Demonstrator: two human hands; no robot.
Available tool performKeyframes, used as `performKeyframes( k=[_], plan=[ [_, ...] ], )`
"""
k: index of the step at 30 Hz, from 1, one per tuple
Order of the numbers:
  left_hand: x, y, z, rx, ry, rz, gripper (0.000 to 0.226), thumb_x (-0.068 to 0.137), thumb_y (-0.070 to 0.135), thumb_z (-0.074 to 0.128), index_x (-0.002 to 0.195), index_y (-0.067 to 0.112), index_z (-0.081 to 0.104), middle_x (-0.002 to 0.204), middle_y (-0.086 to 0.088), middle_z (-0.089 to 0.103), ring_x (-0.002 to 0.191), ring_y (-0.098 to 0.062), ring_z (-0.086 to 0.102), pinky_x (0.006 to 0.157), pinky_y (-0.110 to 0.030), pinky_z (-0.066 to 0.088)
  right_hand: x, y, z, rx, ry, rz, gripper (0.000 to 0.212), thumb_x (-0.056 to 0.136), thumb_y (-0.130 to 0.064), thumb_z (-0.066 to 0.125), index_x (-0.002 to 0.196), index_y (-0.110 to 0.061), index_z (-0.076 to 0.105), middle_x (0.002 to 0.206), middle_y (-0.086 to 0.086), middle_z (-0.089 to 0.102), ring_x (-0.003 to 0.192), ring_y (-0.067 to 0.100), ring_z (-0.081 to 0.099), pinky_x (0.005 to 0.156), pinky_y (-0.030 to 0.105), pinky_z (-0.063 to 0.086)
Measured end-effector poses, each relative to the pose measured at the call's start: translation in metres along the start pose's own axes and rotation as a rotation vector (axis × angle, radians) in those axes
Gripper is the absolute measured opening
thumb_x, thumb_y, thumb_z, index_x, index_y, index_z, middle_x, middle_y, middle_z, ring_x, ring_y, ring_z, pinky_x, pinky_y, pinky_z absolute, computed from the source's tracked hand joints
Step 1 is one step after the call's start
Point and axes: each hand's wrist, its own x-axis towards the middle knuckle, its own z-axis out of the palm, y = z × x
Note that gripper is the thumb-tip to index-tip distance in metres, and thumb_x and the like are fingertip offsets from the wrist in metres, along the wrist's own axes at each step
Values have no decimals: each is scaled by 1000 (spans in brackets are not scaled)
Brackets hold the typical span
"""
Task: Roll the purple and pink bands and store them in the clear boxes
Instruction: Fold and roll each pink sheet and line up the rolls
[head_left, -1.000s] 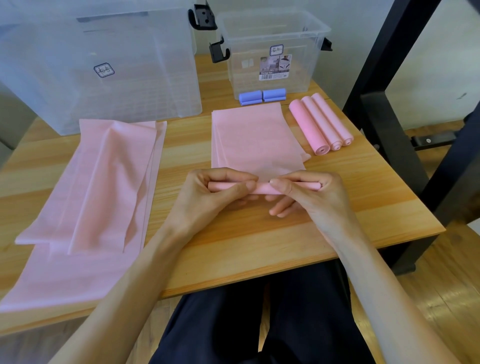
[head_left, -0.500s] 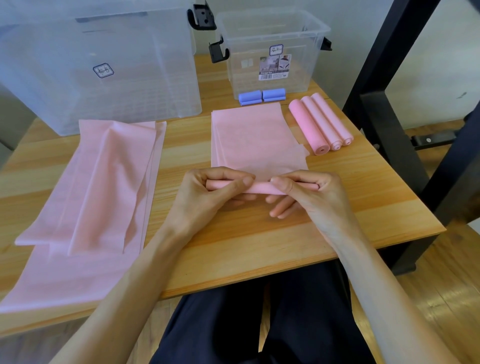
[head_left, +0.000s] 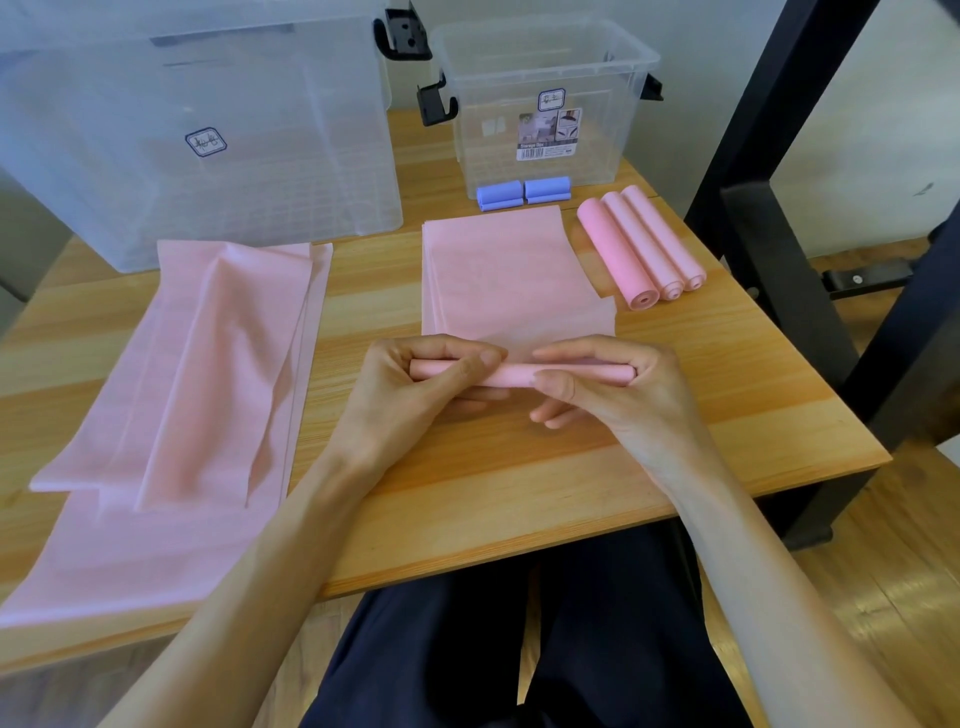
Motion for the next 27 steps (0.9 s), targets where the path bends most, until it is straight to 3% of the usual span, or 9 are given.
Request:
performKeyframes(
  k=[4, 9, 15, 23, 27],
  plan=[
    [0, 0, 0, 5, -26, -10, 14, 87, 19, 67, 94, 12, 76, 87, -3, 78, 82, -13, 75, 69, -19, 58, -1, 1, 0, -6, 14, -19, 15, 81, -8, 75, 95, -4, 75, 80, 13, 76, 61, 28, 72, 55, 27, 59],
    [-1, 0, -1, 60, -29, 67, 15, 81, 17, 72, 94, 13, 77, 93, 2, 78, 85, -9, 73, 75, -18, 56, -2, 0, 0, -6, 42, -2, 17, 81, -24, 73, 91, -11, 77, 76, 13, 75, 58, 28, 71, 53, 29, 58],
    [0, 0, -1, -26, 1, 7, 18, 83, 19, 69, 97, 10, 76, 90, -5, 78, 82, -18, 75, 69, -20, 58, -1, 0, 0, 21, 8, -28, 23, 75, -9, 77, 98, -5, 75, 81, 13, 76, 67, 29, 74, 59, 28, 61],
    [-2, 2, 0, 10, -34, 56, 18, 79, 21, 70, 93, 12, 77, 93, -2, 78, 85, -16, 74, 73, -20, 58, -1, 0, 0, 11, 51, -16, 19, 81, -21, 72, 93, -7, 75, 76, 14, 75, 57, 29, 71, 52, 29, 58],
    [-2, 1, -1, -22, -32, 0, 21, 83, 21, 68, 98, 9, 76, 90, -7, 78, 85, -19, 75, 71, -22, 59, -2, 0, 0, 16, 11, -22, 24, 77, -11, 76, 100, -6, 74, 80, 13, 76, 63, 28, 73, 57, 29, 60]
  ],
)
